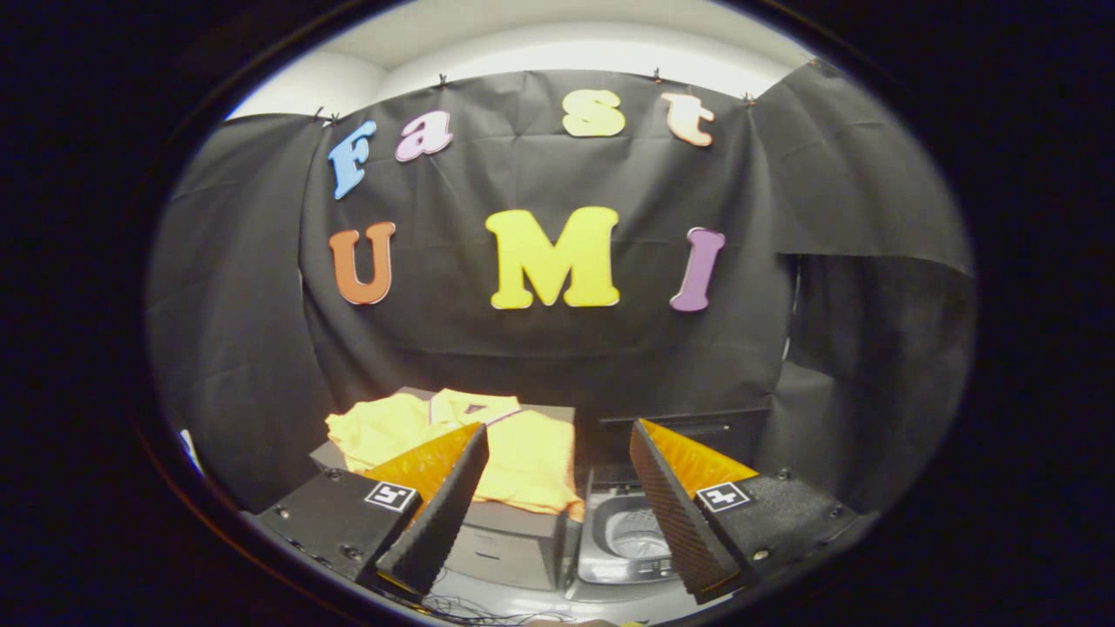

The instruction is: Put the clothes into the washing machine and then close the washing machine lid.

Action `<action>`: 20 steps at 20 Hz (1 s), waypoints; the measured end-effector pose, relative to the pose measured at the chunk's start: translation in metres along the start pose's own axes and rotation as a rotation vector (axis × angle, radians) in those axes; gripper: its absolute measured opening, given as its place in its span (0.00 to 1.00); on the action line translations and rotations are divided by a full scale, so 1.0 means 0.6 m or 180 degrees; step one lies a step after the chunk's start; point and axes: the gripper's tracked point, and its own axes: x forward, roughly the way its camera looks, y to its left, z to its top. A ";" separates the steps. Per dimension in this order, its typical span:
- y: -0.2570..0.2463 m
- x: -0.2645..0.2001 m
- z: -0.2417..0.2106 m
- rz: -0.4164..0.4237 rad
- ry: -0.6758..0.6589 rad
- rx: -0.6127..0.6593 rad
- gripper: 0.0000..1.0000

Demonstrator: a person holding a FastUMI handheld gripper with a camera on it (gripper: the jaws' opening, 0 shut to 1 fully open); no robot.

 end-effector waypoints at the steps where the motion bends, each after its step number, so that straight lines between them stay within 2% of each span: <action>1: 0.026 0.028 0.004 0.0064 0.0040 0.0013 1.00; 5: 0.110 0.133 0.008 0.0203 0.0233 0.0037 1.00; 10: 0.192 0.248 -0.032 0.0306 0.0555 0.0076 1.00; 14: 0.218 0.322 -0.096 0.0193 0.0855 0.0076 1.00; 20: 0.231 0.379 -0.212 0.0060 0.1360 -0.0004 1.00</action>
